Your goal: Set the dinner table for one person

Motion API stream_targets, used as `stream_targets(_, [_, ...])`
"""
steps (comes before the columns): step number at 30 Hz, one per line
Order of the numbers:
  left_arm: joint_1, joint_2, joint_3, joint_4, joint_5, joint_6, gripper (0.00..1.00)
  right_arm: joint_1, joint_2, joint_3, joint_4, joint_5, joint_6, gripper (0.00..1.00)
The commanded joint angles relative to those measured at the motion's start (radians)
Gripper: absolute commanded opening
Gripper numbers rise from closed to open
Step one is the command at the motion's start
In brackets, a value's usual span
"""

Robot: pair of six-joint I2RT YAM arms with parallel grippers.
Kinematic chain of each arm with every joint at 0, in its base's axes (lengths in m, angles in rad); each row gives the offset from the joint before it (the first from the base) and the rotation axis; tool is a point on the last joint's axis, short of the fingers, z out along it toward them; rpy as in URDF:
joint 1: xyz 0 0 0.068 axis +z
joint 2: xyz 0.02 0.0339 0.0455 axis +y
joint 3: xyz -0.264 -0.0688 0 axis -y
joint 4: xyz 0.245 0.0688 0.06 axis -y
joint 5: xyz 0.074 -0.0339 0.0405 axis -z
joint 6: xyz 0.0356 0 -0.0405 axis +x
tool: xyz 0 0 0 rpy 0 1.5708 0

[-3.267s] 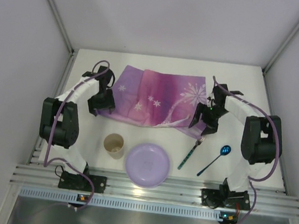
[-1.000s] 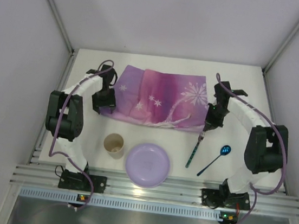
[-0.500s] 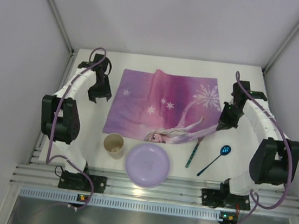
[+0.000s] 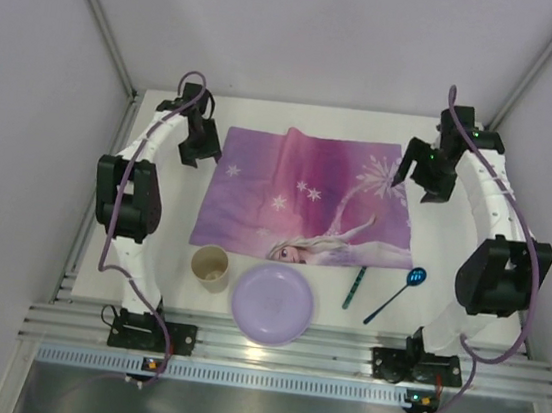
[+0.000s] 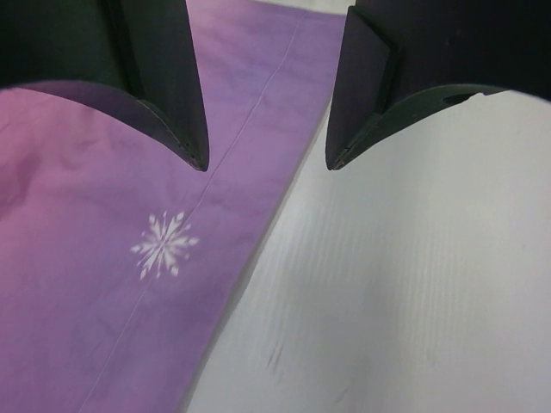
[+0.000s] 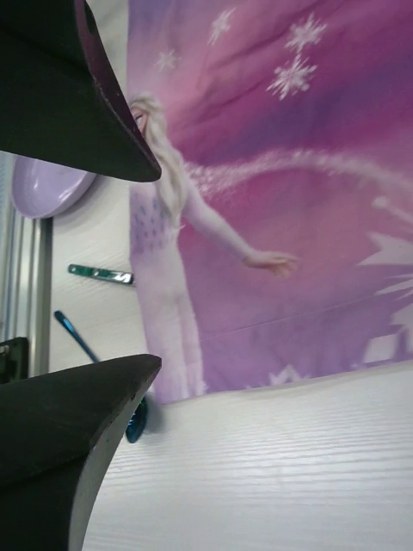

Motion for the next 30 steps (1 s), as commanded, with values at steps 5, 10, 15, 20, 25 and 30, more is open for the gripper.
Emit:
stream_targets(5, [0.002,0.216,0.203,0.086,0.059,0.022,0.62,-0.005,0.249,0.313,0.084,0.025,0.039,0.83])
stream_targets(10, [0.001,0.312,0.272,0.074,0.168,0.029,0.62,-0.005,0.503,0.496,0.046,0.095,0.028,0.82])
stream_targets(15, [-0.007,0.348,0.272,0.094,0.235,0.058,0.62,-0.026,0.636,0.531,0.043,0.156,0.047,0.82])
stream_targets(20, [-0.01,0.362,0.24,0.103,0.252,0.054,0.43,-0.034,0.687,0.519,0.076,0.141,0.047,0.79])
stream_targets(25, [-0.014,0.367,0.214,0.111,0.245,0.057,0.03,-0.028,0.724,0.485,0.139,0.051,0.057,0.5])
stream_targets(30, [-0.011,0.371,0.246,0.079,0.142,0.06,0.0,-0.019,0.739,0.537,0.145,0.035,0.067,0.02])
